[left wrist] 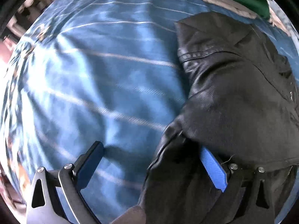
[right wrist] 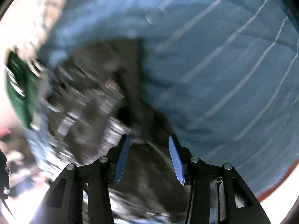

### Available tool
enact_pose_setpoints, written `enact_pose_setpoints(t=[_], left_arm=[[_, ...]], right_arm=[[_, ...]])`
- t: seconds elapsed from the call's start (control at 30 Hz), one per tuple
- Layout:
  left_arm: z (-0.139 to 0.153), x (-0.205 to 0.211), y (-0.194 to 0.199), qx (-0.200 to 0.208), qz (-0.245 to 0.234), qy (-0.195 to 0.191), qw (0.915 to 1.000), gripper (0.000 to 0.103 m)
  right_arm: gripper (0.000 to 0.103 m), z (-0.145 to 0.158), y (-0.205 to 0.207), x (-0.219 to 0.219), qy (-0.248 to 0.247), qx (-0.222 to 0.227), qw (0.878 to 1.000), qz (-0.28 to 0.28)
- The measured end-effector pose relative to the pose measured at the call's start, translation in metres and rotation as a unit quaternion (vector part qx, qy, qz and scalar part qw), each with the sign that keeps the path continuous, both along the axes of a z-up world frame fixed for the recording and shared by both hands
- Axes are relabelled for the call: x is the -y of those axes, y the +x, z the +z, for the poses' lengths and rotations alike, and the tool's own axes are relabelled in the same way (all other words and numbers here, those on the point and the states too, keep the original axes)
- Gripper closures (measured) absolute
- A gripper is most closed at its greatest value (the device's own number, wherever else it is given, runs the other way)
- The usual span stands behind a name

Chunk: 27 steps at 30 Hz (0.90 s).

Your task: Fold large clothes

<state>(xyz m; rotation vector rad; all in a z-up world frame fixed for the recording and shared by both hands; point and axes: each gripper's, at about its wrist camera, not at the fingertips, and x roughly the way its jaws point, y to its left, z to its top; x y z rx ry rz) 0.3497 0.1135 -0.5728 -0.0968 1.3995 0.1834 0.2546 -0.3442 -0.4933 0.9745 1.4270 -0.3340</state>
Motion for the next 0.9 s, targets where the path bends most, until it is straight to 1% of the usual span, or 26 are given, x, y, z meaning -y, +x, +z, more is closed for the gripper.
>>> enact_pose_setpoints(t=[0.03,0.07,0.1,0.13,0.17,0.2,0.23,0.27,0.3,0.33,0.37,0.4,0.43,0.47,0.53,0.6,0.63,0.67,0.7,0.73,0.77,0.8,0.83,0.87,0.9], left_arm=[[0.006,-0.003,-0.005,0.001,0.005,0.008,1.0,0.0],[0.013,-0.006,-0.008,0.004,0.008,0.017,0.9998,0.0],[0.024,-0.009,-0.012,0.011,0.01,0.033,0.9993,0.0],[0.03,-0.011,-0.013,0.015,0.01,0.047,0.9987,0.0],[0.039,-0.011,-0.013,0.019,0.009,0.064,0.9977,0.0],[0.051,-0.009,-0.01,0.032,0.007,0.071,0.997,0.0],[0.059,-0.006,-0.007,0.041,0.004,0.078,0.9961,0.0],[0.068,0.0,-0.001,0.051,-0.001,0.088,0.9948,0.0],[0.075,0.007,0.008,0.062,-0.012,0.087,0.9942,0.0],[0.08,0.025,0.015,0.068,-0.021,0.091,0.9933,0.0],[0.082,0.033,0.022,0.075,-0.032,0.103,0.9914,0.0],[0.084,0.041,0.03,0.087,-0.043,0.11,0.9892,0.0],[0.083,0.049,0.042,0.092,-0.053,0.11,0.9883,0.0],[0.08,0.056,0.051,0.09,-0.059,0.11,0.9881,0.0],[0.075,0.068,0.064,0.088,-0.061,0.097,0.9895,0.0],[0.063,0.079,0.07,0.081,-0.059,0.107,0.9892,0.0],[0.056,0.084,0.071,0.074,-0.061,0.113,0.989,0.0],[0.041,0.085,0.073,0.056,-0.064,0.122,0.9888,0.0],[0.032,0.088,0.075,0.042,-0.066,0.124,0.9893,0.0],[0.019,0.086,0.074,0.03,-0.068,0.121,0.9899,0.0],[0.014,0.084,0.073,0.033,-0.07,0.114,0.9905,0.0],[0.017,0.088,0.07,0.038,-0.069,0.107,0.9911,0.0],[0.018,0.086,0.07,0.039,-0.07,0.1,0.9918,0.0],[0.019,0.083,0.072,0.036,-0.073,0.096,0.992,0.0],[0.022,0.081,0.072,0.032,-0.077,0.094,0.9921,0.0]], right_arm=[[0.056,0.002,0.007,-0.001,0.017,0.026,1.0,0.0],[0.055,-0.002,0.014,-0.002,0.025,0.04,0.999,0.008],[0.055,-0.009,0.023,-0.005,0.02,0.04,0.999,0.018],[0.055,-0.016,0.034,-0.007,0.01,0.033,0.999,0.027],[0.055,-0.029,0.048,-0.02,0.004,0.022,0.999,0.046],[0.054,-0.038,0.052,-0.027,-0.007,0.005,0.998,0.069],[0.061,-0.045,0.064,-0.031,-0.032,-0.011,0.995,0.093],[0.082,-0.042,0.066,-0.043,-0.067,-0.013,0.991,0.113],[0.083,-0.039,0.07,-0.048,-0.098,-0.016,0.986,0.136],[0.084,-0.035,0.076,-0.056,-0.121,-0.018,0.98,0.155],[0.086,-0.031,0.074,-0.059,-0.138,-0.014,0.977,0.163],[0.086,-0.018,0.075,-0.066,-0.161,0.0,0.973,0.167],[0.087,-0.012,0.075,-0.071,-0.169,0.009,0.972,0.165],[0.087,0.002,0.074,-0.073,-0.183,0.028,0.97,0.155],[0.087,0.024,0.068,-0.071,-0.2,0.063,0.969,0.132],[0.087,0.037,0.067,-0.064,-0.225,0.09,0.964,0.114],[0.087,0.035,0.069,-0.061,-0.232,0.085,0.962,0.115],[0.087,0.029,0.069,-0.057,-0.236,0.07,0.962,0.118],[0.087,0.013,0.069,-0.051,-0.233,0.041,0.965,0.116],[0.086,-0.002,0.07,-0.045,-0.214,0.012,0.969,0.12],[0.085,-0.024,0.077,-0.051,-0.193,-0.021,0.972,0.129],[0.085,-0.042,0.073,-0.044,-0.161,-0.048,0.978,0.122],[0.085,-0.044,0.071,-0.04,-0.146,-0.045,0.982,0.112],[0.078,-0.041,0.07,-0.037,-0.141,-0.041,0.984,0.106],[0.075,-0.034,0.07,-0.033,-0.138,-0.039,0.985,0.097]])
